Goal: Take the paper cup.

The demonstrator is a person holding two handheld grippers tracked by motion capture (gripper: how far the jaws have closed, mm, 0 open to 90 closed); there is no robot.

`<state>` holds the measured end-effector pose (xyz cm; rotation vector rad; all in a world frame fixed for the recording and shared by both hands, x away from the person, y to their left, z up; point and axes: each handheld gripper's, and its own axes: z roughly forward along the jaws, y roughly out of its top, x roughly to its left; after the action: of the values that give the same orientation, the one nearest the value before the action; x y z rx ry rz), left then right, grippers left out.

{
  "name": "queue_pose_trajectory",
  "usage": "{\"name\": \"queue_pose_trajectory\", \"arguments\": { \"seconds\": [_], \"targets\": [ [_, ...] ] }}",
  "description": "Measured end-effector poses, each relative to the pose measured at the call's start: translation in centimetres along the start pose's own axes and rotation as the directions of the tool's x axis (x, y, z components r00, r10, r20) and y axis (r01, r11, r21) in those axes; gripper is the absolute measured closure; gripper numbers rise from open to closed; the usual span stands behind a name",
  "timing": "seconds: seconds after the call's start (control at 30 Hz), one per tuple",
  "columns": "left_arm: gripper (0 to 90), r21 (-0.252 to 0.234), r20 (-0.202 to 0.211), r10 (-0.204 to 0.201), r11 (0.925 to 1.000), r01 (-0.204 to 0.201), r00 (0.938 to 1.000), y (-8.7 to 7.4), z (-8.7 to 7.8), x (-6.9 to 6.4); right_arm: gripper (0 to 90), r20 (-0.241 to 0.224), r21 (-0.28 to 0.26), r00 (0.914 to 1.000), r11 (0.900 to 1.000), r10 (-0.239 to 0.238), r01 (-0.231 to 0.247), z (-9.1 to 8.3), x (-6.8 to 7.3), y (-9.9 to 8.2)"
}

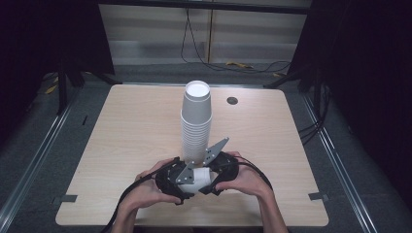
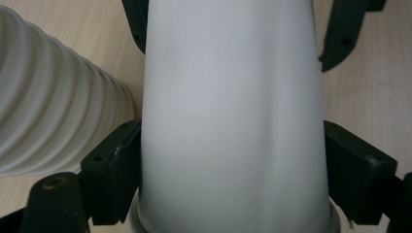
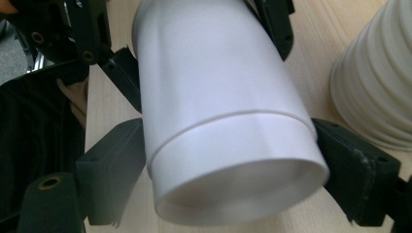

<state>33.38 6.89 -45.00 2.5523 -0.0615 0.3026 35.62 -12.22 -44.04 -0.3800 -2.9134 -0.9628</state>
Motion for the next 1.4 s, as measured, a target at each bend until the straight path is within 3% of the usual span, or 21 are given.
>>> {"name": "queue_pose_trajectory", "arguments": {
  "seconds": [0.03, 0.07, 0.1, 0.13, 0.2, 0.23, 0.27, 0.3, 0.37, 0.4, 0.43, 0.53, 0.63, 0.7, 0.73, 0.87, 0.9, 1.03, 1.23, 1.37, 1.4],
  "targets": [
    [17.5, 0.006, -0.002, 0.010, 0.9999, -0.010, 0.9999, 0.0, 0.0, 0.0, 16.2, 0.004, -0.003, 1.0000, 1.0000, -0.008, 0.008, 0.0, 0.1, 0.1],
    [17.5, -0.022, -0.002, -0.017, 0.9996, 0.017, 0.9999, 0.0, 0.1, -0.2, 16.8, 0.000, -0.001, 1.0000, 1.0000, -0.002, 0.002, 0.0, 0.3, 0.2],
    [17.5, -0.007, -0.002, 0.000, 1.0000, 0.000, 1.0000, 0.1, 0.0, -0.1, 16.8, -0.005, 0.001, 1.0000, 1.0000, -0.002, 0.002, 0.0, 0.4, 0.3],
    [17.5, -0.048, 0.002, -0.044, 0.9979, 0.045, 0.9990, 0.0, 0.3, -0.4, 16.7, -0.005, 0.001, 1.0000, 1.0000, -0.007, 0.007, 0.0, 0.4, 0.3],
    [17.5, -0.051, 0.003, -0.040, 0.9979, 0.040, 0.9992, 0.1, 0.2, -0.5, 17.5, -0.010, -0.002, 0.9999, 0.9999, -0.011, 0.011, 0.1, 0.3, 0.4],
    [17.5, -0.036, -0.006, -0.009, 0.9993, 0.009, 0.9999, 0.1, 0.0, -0.2, 18.2, -0.011, 0.002, 0.9999, 0.9999, -0.012, 0.012, 0.1, 0.3, 0.4],
    [17.5, -0.041, -0.003, -0.022, 0.9989, 0.021, 0.9998, 0.1, 0.0, -0.3, 18.7, -0.017, -0.004, 0.9998, 0.9999, -0.012, 0.012, 0.1, 0.2, 0.5],
    [17.5, -0.023, -0.005, 0.003, 0.9997, -0.003, 1.0000, 0.1, -0.2, -0.1, 18.9, -0.019, -0.004, 0.9997, 0.9999, -0.014, 0.013, 0.1, 0.2, 0.5],
    [17.5, -0.062, -0.003, -0.037, 0.9974, 0.037, 0.9993, 0.1, 0.0, -0.4, 18.7, -0.016, 0.003, 0.9998, 0.9999, -0.012, 0.012, 0.0, 0.2, 0.6],
    [17.5, -0.037, -0.004, -0.005, 0.9993, 0.005, 1.0000, 0.1, -0.2, -0.2, 19.2, -0.025, -0.004, 0.9996, 0.9999, -0.016, 0.016, 0.0, 0.2, 0.7],
    [17.5, -0.059, -0.002, -0.034, 0.9977, 0.034, 0.9994, 0.2, -0.1, -0.5, 19.5, -0.025, -0.006, 0.9996, 0.9999, -0.016, 0.016, 0.1, 0.3, 0.7],
    [17.5, -0.046, -0.011, -0.014, 0.9989, 0.013, 0.9999, 0.2, -0.1, -0.4, 20.5, -0.027, -0.004, 0.9993, 0.9997, -0.024, 0.024, 0.1, 0.3, 0.8],
    [17.5, -0.088, 0.004, -0.055, 0.9946, 0.055, 0.9985, 0.0, 0.0, -0.7, 21.5, -0.033, -0.010, 0.9993, 0.9998, -0.018, 0.018, 0.0, 0.3, 0.9],
    [16.9, -0.095, 0.004, -0.048, 0.9943, 0.048, 0.9988, -0.1, -0.1, -0.7, 22.1, -0.035, -0.004, 0.9993, 0.9999, -0.011, 0.011, 0.0, 0.4, 0.9],
    [16.3, -0.075, 0.000, -0.021, 0.9970, 0.021, 0.9998, -0.1, -0.2, -0.5, 22.3, -0.038, 0.000, 0.9992, 0.9999, -0.014, 0.014, -0.1, 0.4, 0.9],
    [14.7, -0.113, 0.007, -0.047, 0.9925, 0.048, 0.9989, -0.3, -0.3, -0.5, 22.9, -0.039, -0.008, 0.9991, 0.9998, -0.016, 0.015, -0.2, 0.4, 0.9],
    [14.3, -0.122, 0.004, -0.033, 0.9920, 0.033, 0.9994, -0.4, -0.4, -0.2, 22.9, -0.032, -0.007, 0.9994, 0.9999, -0.013, 0.013, -0.3, 0.4, 0.9],
    [14.5, -0.197, -0.007, -0.046, 0.9794, 0.044, 0.9989, -0.9, -1.0, 0.2, 23.4, -0.009, -0.016, 0.9998, 0.9997, -0.018, 0.018, -0.5, 0.4, 0.9],
    [16.1, -0.261, -0.004, -0.080, 0.9624, 0.076, 0.9968, -1.5, -2.1, 0.4, 23.4, 0.006, -0.028, 0.9999, 0.9996, -0.008, 0.009, -0.7, 0.2, 0.7],
    [16.1, -0.320, -0.029, -0.129, 0.9405, 0.113, 0.9912, -2.2, -2.4, 0.5, 23.3, 0.013, -0.033, 0.9999, 0.9994, 0.005, -0.004, -0.8, 0.1, 0.5],
    [16.1, -0.341, -0.041, -0.147, 0.9316, 0.124, 0.9883, -2.4, -2.5, 0.5, 23.3, 0.014, -0.037, 0.9999, 0.9993, 0.007, -0.006, -0.8, 0.0, 0.4]
  ]
}}
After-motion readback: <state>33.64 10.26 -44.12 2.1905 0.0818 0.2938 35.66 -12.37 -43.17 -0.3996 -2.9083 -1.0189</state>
